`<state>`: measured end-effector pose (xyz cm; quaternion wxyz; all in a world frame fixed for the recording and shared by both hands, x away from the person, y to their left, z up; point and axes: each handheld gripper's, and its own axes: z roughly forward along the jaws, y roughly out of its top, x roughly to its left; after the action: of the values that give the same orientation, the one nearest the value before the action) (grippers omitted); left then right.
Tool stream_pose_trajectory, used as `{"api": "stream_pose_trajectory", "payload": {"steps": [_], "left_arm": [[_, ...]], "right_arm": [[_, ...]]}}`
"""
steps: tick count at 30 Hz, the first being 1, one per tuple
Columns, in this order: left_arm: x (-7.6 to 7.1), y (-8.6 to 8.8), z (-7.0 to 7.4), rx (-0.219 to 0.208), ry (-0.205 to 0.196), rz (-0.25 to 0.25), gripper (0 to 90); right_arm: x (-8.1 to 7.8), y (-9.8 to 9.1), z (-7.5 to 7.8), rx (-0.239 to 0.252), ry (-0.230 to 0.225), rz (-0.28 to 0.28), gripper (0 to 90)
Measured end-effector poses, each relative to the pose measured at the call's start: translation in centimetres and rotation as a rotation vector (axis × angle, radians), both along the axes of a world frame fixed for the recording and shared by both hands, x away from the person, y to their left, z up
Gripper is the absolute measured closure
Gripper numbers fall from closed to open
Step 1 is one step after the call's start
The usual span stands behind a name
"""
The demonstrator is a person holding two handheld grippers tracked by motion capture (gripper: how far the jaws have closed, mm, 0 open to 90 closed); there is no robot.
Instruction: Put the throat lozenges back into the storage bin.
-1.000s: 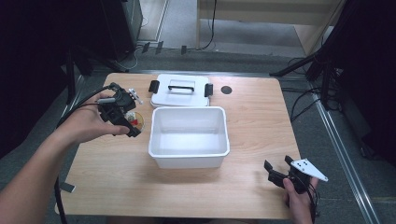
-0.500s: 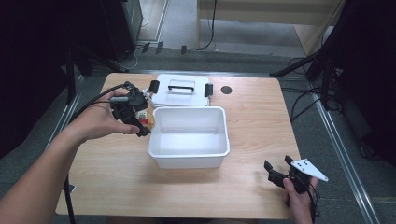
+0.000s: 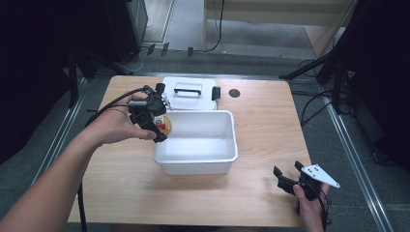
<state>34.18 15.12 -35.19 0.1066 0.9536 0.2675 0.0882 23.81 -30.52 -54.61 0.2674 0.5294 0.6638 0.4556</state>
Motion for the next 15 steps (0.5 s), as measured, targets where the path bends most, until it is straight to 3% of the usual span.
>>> {"api": "stream_pose_trajectory", "payload": {"steps": [15], "left_arm": [[0.2, -1.6, -1.2, 0.004, 0.010, -0.046, 21.3]], "right_arm": [[0.0, 0.0, 0.0, 0.000, -0.001, 0.002, 13.5]]}}
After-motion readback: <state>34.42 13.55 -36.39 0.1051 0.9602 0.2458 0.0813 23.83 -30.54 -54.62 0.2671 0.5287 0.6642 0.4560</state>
